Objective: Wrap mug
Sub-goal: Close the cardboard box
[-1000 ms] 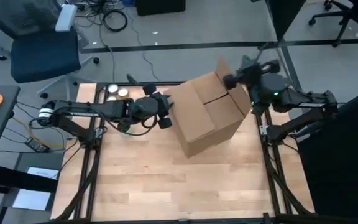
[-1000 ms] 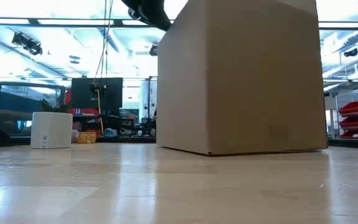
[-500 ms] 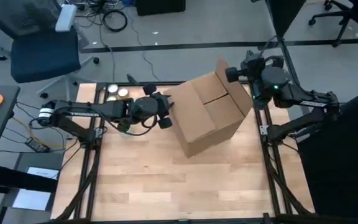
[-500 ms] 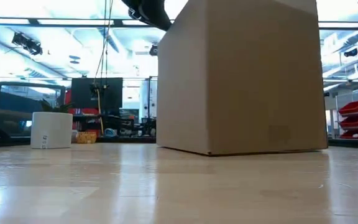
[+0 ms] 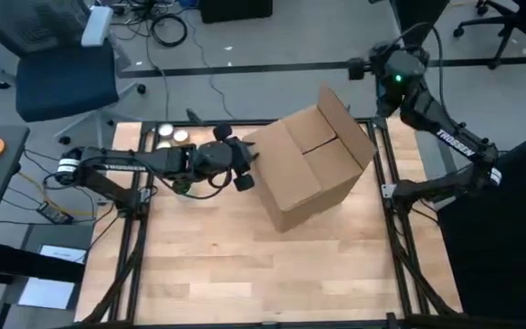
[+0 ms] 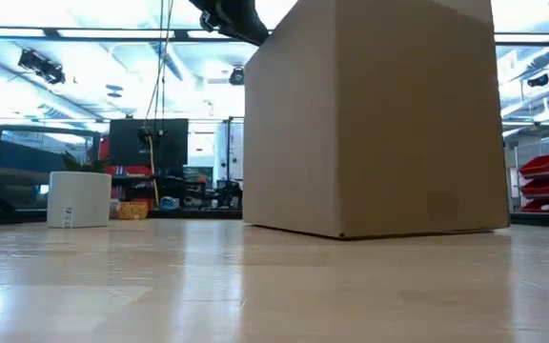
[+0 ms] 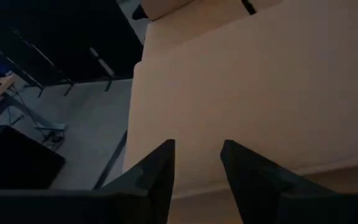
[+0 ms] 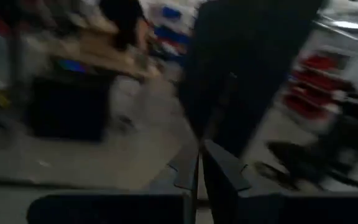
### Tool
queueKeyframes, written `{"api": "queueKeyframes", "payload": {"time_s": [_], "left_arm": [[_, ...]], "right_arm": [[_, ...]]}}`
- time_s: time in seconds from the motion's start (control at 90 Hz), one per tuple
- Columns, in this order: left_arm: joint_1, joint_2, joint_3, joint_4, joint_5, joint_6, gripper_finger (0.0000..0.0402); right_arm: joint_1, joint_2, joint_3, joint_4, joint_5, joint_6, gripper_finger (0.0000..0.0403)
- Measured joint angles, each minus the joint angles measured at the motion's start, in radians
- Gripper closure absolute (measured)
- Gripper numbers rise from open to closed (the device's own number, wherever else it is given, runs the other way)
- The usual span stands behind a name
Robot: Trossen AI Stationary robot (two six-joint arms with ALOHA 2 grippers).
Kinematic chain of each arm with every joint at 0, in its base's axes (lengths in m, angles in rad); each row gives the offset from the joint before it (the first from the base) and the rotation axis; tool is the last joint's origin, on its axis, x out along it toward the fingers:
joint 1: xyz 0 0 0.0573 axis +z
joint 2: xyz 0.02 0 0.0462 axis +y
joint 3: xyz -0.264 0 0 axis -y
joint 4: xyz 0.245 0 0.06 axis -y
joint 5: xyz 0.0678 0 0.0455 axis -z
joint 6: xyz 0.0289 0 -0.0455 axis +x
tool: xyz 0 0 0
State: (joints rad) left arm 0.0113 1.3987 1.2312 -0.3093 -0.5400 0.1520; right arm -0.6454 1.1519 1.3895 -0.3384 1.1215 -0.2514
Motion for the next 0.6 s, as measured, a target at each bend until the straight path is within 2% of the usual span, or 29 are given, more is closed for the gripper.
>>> {"api": "queueKeyframes", "payload": {"time_s": [0.144,0.244,0.367,0.422,0.6], "left_arm": [[0.000,0.000,0.000,0.001,0.000,0.000,0.0275],[0.000,0.000,0.000,0.002,0.000,0.000,0.0275],[0.000,0.000,0.000,0.003,0.000,0.000,0.0275],[0.000,0.000,0.000,0.004,0.000,0.000,0.0275],[0.000,0.000,0.000,0.009,-0.002,0.000,0.0275]], "right_arm": [[-0.030,0.017,0.000,-0.347,-0.195,0.234,0.0403],[-0.028,0.038,0.000,-0.489,-0.367,0.351,0.0403],[0.022,0.065,0.000,-0.485,-0.565,0.405,0.0403],[0.054,0.085,0.000,-0.450,-0.623,0.405,0.0403],[0.146,0.182,0.000,-0.423,-0.680,0.406,0.0403]]}}
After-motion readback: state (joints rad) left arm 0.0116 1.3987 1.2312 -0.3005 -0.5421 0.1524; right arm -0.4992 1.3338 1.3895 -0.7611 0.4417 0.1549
